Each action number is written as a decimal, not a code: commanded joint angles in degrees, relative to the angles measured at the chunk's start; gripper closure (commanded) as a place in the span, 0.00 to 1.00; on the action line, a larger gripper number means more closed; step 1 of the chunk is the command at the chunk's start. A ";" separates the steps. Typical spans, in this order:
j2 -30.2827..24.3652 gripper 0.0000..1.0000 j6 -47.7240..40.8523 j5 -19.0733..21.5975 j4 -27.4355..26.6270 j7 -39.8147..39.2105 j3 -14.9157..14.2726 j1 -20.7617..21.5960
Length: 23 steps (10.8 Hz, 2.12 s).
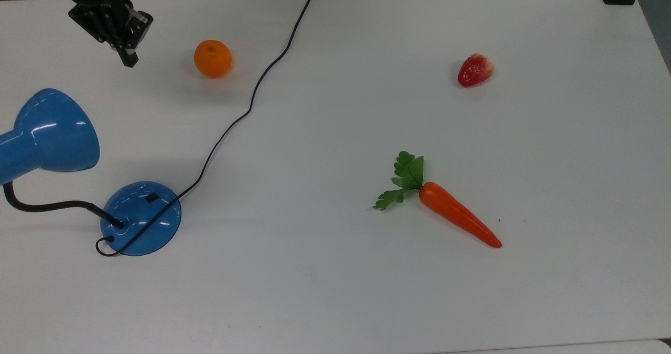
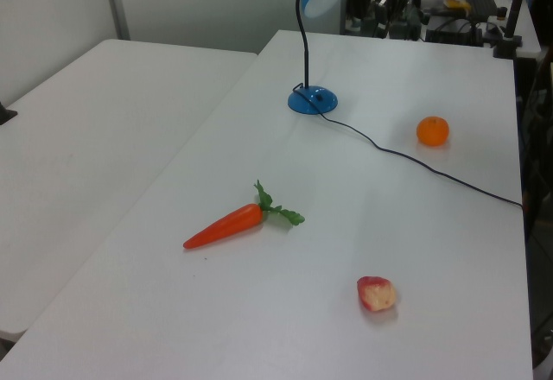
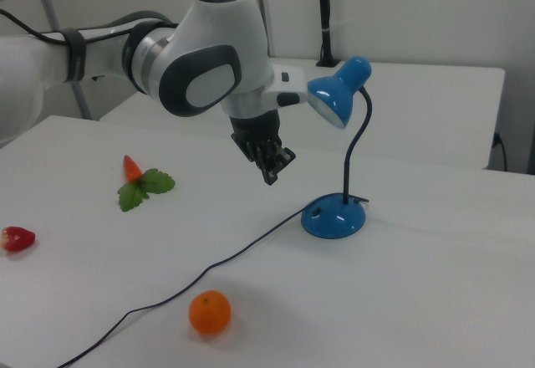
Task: Turn on desk lamp
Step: 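Close the gripper and carry it above the lamp base switch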
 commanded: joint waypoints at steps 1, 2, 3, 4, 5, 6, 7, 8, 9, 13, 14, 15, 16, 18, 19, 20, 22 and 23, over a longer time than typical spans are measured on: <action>0.89 0.98 2.46 1.49 -0.69 0.62 -0.18 0.98; 0.89 0.98 5.34 2.19 -1.83 1.14 -0.18 1.07; 0.89 0.98 8.07 2.28 -2.88 2.45 -0.18 1.51; 1.07 0.98 9.31 2.28 -3.07 2.90 -0.18 1.77; 1.77 0.98 9.59 2.28 -2.89 3.08 -0.18 1.77; 2.12 0.98 9.85 2.28 -2.80 3.08 -0.18 1.77; 2.30 0.98 11.25 2.28 -2.89 3.08 -0.18 1.77; 2.91 0.98 12.22 2.28 -2.89 3.17 -0.18 1.77; 3.26 0.98 12.40 2.37 -2.80 3.17 -0.18 1.77; 5.72 0.98 17.39 2.37 -2.72 6.14 -0.18 3.17; 6.69 0.98 19.41 2.37 -2.72 7.11 -0.09 3.44; 7.57 0.98 21.35 2.37 -2.80 7.73 -0.18 3.88; 8.44 0.98 24.32 2.37 -2.98 10.26 -0.09 4.41; 10.12 0.98 31.09 2.28 -4.72 13.79 -0.09 5.46; 10.21 0.98 34.60 2.28 -6.65 14.15 -0.09 6.16; 10.65 0.98 37.68 2.28 -7.54 14.59 -0.09 6.69; 13.01 0.98 39.82 2.19 -7.38 15.91 -0.18 7.48; 13.98 0.98 40.69 2.19 -7.20 16.00 -0.18 7.57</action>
